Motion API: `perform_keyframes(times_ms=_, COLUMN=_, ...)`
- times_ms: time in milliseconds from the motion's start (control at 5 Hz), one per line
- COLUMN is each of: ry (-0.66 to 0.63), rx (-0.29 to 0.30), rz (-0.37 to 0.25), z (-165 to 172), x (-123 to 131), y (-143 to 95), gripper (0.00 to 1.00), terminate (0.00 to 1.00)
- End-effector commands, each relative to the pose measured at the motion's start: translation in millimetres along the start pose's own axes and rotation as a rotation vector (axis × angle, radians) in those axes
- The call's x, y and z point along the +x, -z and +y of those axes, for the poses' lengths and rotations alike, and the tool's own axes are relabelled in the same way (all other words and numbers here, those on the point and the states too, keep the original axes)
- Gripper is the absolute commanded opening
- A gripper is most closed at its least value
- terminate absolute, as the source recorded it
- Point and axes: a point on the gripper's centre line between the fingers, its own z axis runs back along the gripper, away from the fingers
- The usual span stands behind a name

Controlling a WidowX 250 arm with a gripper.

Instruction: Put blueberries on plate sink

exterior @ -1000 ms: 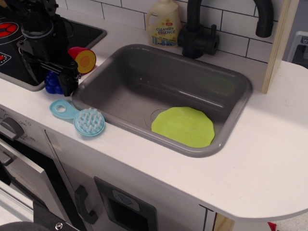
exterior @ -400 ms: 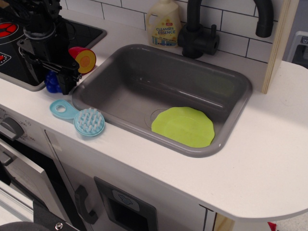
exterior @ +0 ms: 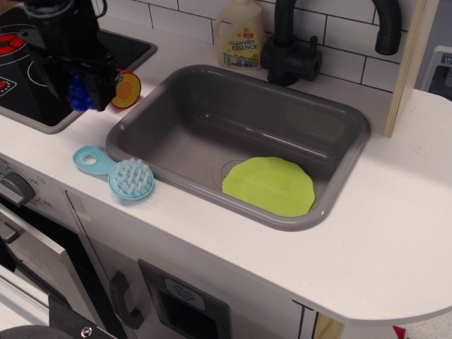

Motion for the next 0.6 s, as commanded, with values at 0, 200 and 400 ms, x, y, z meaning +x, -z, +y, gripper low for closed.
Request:
perform_keyframes(times_ms=0, ry=-0.034, rx=-0.039, rz=-0.117, z=-66, x=7, y=-35, gripper=0.00, terminate=0.00)
perform_keyframes(times_ms=200, ry=-0.030, rx=-0.037, rz=-0.072, z=-105, x=8, y=-20, gripper=0.00, terminate=0.00)
perform_keyframes(times_ms=400, ry=-0.012, rx=-0.068, rz=-0.044, z=-134, x=10, y=-1, gripper=0.00, terminate=0.00)
